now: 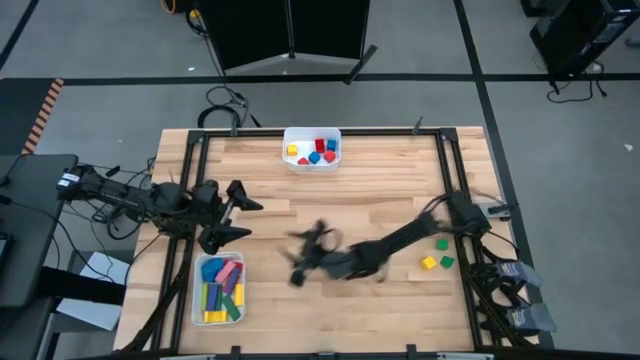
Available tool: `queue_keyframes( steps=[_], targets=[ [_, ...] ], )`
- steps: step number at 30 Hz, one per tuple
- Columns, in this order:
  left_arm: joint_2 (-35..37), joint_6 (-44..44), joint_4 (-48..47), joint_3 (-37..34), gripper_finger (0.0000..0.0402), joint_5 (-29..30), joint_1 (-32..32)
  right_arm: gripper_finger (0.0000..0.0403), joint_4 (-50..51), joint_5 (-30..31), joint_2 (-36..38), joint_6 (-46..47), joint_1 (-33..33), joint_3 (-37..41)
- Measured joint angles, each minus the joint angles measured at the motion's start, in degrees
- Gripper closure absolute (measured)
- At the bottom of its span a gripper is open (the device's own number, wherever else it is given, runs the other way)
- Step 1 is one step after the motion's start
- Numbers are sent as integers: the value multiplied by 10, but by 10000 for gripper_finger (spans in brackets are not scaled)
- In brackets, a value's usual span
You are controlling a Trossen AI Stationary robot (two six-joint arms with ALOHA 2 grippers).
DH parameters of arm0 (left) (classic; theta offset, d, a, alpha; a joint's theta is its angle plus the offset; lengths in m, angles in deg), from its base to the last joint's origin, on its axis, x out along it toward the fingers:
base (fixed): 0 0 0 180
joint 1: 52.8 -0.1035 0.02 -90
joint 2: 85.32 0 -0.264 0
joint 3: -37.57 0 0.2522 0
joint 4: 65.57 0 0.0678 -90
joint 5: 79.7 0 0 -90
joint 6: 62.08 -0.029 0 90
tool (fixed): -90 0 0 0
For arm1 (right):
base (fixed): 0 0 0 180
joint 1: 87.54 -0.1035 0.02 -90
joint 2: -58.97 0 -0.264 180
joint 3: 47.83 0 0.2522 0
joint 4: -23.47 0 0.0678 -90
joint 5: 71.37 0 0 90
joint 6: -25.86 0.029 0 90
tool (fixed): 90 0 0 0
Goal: Sort blocks by size
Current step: Put the yellow cube block into the top white bin
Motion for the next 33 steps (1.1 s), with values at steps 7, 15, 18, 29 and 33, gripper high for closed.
queue_keyframes(
  steps=[7,15,18,29,33],
  targets=[
    [-68,14,-29,0,49,34,0,185,77,70,279,116,-46,277],
    [-192,39,-2,0,49,26,0,185,645,-39,456,467,-138,274],
    [-236,39,59,0,49,26,0,185,798,-147,459,558,-152,242],
    [-320,20,151,0,49,25,-2,186,1020,-467,460,811,-263,234],
    [-321,-8,174,0,49,32,-2,186,1070,-476,456,887,-313,238]
  ],
)
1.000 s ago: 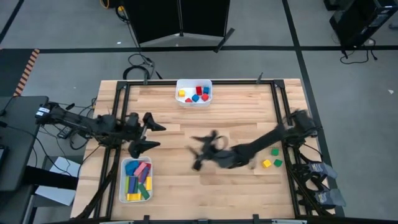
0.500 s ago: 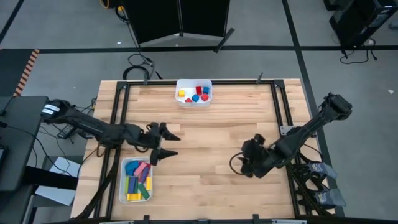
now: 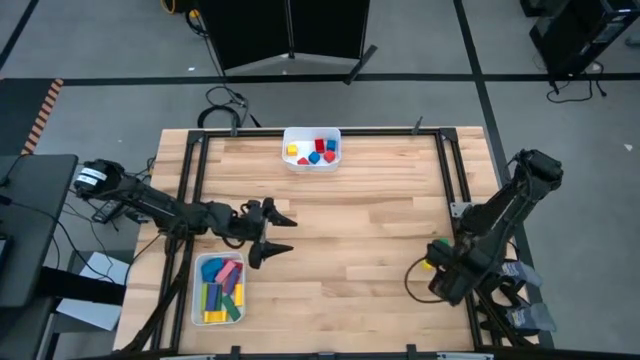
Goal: Sort blocks by size
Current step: Put the yellow cube block into the top white bin
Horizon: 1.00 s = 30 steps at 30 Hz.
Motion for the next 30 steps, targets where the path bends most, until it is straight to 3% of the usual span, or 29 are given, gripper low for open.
queue_keyframes(
  steps=[13,25,30],
  targets=[
    [0,-13,20,0,49,0,-18,202,-5,-33,-38,26,-5,70],
    [0,-12,22,0,49,0,-18,243,-41,-16,-56,6,69,131],
    [0,-9,22,0,49,0,-18,245,-125,-6,-84,-54,111,142]
  ],
)
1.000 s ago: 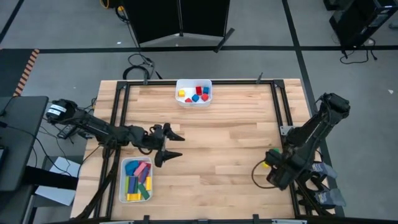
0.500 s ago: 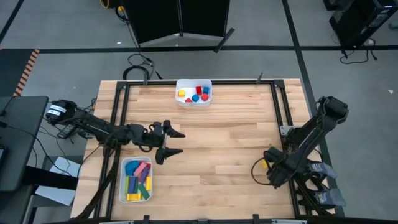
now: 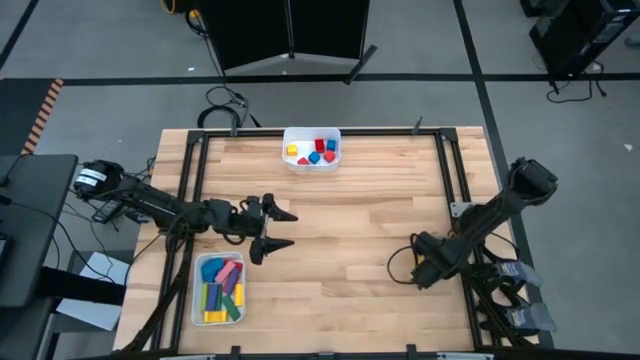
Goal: Sort blocks by size
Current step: Put the yellow cube block into the top white bin
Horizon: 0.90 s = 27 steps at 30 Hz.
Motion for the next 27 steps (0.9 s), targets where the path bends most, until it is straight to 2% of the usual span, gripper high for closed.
queue_keyframes(
  steps=[5,7,10,17,22,27],
  targets=[
    [0,1,1,0,49,-7,0,247,-14,25,-41,-70,39,-27],
    [0,1,1,0,49,-8,0,248,-23,58,-54,-89,51,-47],
    [0,1,2,0,49,-10,0,247,-82,111,-66,-128,70,-75],
    [0,1,2,0,49,-10,0,247,-196,167,-90,-240,108,-133],
    [-19,-17,-5,1,49,-5,0,248,-176,248,-72,-303,112,-185],
    [-101,-30,-6,35,49,26,0,245,-150,346,-12,-352,85,-226]
  ],
)
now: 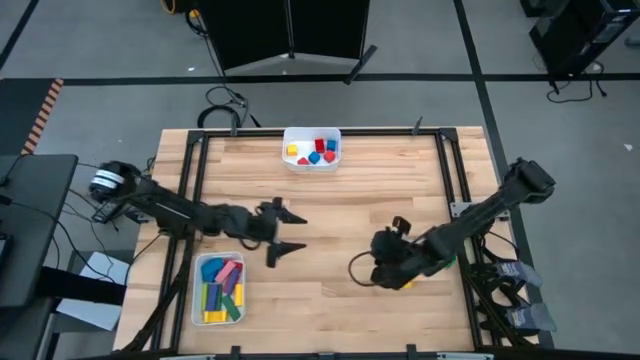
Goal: Sort blocks by size
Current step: Put the yellow cube block into the top white bin
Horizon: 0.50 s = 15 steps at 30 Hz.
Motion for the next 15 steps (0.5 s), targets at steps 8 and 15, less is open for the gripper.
queue_keyframes(
  steps=[8,15],
  targets=[
    [-261,-78,-3,199,49,-35,0,247,-23,202,127,-31,-55,-7],
    [-458,-163,-18,405,49,-138,-18,247,-131,317,159,-171,-98,-7]
  ],
)
